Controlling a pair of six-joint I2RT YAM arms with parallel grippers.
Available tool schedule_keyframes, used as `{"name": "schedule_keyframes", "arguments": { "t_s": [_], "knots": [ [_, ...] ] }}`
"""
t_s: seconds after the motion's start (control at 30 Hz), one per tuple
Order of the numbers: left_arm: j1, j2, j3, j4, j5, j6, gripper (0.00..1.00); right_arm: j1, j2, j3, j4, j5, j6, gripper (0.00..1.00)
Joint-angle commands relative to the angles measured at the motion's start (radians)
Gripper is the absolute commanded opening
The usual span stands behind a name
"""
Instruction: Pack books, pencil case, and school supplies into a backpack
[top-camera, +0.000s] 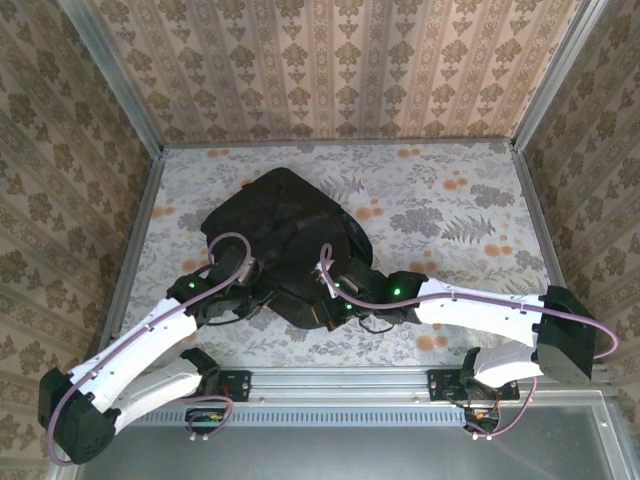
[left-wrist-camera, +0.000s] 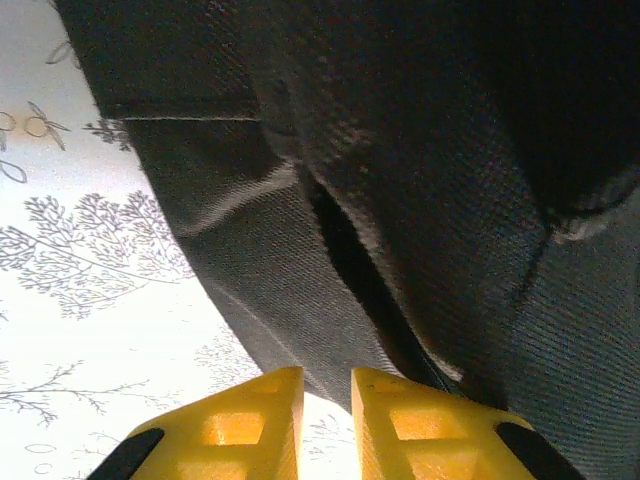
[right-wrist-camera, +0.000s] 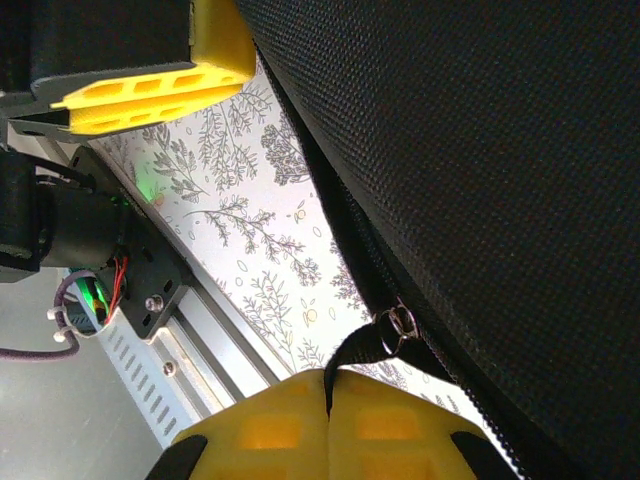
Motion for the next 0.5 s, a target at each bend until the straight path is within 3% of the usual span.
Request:
{"name": "schedule_keyframes", "arguments": {
  "t_s": [0.0, 0.47],
  "knots": [
    [-0.026, -0.019, -0.005, 0.068, -0.021, -0.061, 0.21, -0.005, -0.008, -0.019, 0.056, -0.032, 0.009, 0.0],
    [-0.118, 0.003, 0.027, 0.132, -0.047, -0.112, 0.26, -0.02, -0.019, -0.048, 0.076, -0.042, 0.01, 0.0]
  ]
}}
